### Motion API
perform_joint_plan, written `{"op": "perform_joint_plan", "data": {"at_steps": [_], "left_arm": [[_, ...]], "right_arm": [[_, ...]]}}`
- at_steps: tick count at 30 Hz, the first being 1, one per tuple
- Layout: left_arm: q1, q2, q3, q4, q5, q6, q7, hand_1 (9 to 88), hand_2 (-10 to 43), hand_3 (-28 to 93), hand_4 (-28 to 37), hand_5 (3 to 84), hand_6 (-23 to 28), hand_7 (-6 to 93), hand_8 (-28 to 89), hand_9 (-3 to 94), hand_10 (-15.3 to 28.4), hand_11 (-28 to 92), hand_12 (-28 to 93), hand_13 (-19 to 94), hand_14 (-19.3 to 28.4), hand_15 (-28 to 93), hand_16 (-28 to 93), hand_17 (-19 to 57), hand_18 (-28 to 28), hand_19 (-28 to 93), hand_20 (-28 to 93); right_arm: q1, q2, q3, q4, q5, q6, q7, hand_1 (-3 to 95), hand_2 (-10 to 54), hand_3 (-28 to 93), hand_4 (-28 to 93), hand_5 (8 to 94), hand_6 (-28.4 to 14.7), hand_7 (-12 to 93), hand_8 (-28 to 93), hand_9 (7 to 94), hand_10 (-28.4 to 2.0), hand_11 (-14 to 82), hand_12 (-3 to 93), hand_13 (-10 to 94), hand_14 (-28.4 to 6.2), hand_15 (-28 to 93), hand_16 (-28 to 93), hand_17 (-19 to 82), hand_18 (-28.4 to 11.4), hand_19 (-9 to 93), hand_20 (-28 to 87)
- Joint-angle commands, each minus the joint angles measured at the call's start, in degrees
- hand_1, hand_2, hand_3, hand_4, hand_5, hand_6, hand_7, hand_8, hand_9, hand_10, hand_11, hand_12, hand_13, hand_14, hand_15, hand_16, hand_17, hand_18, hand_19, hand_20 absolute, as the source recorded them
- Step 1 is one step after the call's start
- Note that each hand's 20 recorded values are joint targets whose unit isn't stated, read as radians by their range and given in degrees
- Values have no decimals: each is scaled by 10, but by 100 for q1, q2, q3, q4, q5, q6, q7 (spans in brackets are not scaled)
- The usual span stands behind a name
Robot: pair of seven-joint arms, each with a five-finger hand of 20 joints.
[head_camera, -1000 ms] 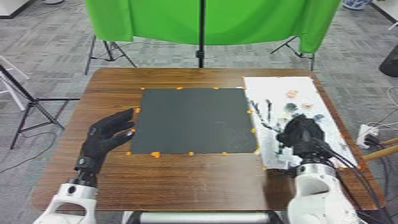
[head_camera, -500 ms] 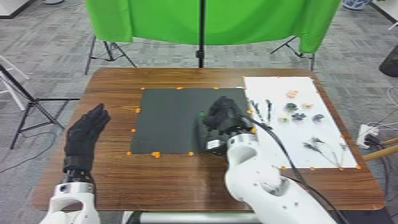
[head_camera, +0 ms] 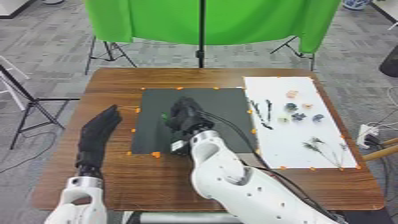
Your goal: Arrange flowers
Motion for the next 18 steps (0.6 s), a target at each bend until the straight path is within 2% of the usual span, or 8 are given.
{"op": "perform_joint_plan", "data": {"at_steps": [1,5,11,12,13,14,16,18], "left_arm": [[-176,30,126,103,37,-190,-140,190,107,664,-283,433,63,56,-52,375,133,134,103,276,164,214,2,69,136,111,219],[-188,14,131,108,36,-192,-139,192,88,664,-283,432,66,56,-51,373,133,135,105,273,165,213,1,67,137,111,218],[-157,20,117,90,28,-217,-197,193,74,669,-283,431,67,55,-50,371,132,136,107,273,165,211,1,65,137,112,218],[-168,21,122,96,35,-234,-207,193,72,669,-283,431,67,55,-50,371,131,137,107,273,165,211,2,65,137,111,218],[-159,2,120,92,52,-229,-203,193,70,670,-283,431,68,55,-50,370,131,137,108,272,165,212,2,64,137,111,217],[-124,-30,108,78,64,-222,-184,194,68,671,-283,430,68,54,-50,370,131,137,108,272,165,212,3,64,137,110,217],[-48,-77,74,44,71,-194,-150,197,64,670,-283,430,69,54,-50,369,131,137,108,271,165,212,3,63,137,110,217],[200,-245,-25,-66,89,-64,-63,199,60,670,-283,430,70,53,-49,369,131,137,109,271,166,212,3,63,137,109,217]], "right_arm": [[116,-85,-164,319,170,29,154,872,-95,-283,439,795,-38,296,215,894,-123,322,351,937,-16,550,262,757,-22,866,390],[120,-98,-189,428,155,5,106,841,-95,-283,382,793,-46,263,216,876,-139,364,263,937,-22,532,266,755,-20,850,390],[144,-77,-227,449,229,12,90,756,-95,-281,438,786,-48,260,133,871,-142,363,248,937,-27,520,271,754,-21,842,396],[137,-75,-220,440,228,22,73,687,-95,-134,396,788,-48,260,96,872,-143,362,247,937,-27,513,269,753,-24,845,404],[135,-66,-214,432,216,5,27,610,-95,76,236,788,-48,266,51,872,-144,360,247,937,-27,514,270,754,-23,840,410],[115,-57,-174,406,226,-78,-26,466,-95,471,-95,788,-49,281,-39,871,-145,359,247,937,-28,516,272,755,-22,834,415],[69,-25,-118,347,216,-187,-113,418,-95,571,-199,788,-50,282,-65,871,-146,359,247,937,-28,515,273,755,-25,833,416],[-26,66,-16,215,151,-602,-325,397,-95,573,-201,788,-51,279,-66,870,-147,359,247,937,-31,512,276,752,-28,835,415]]}}
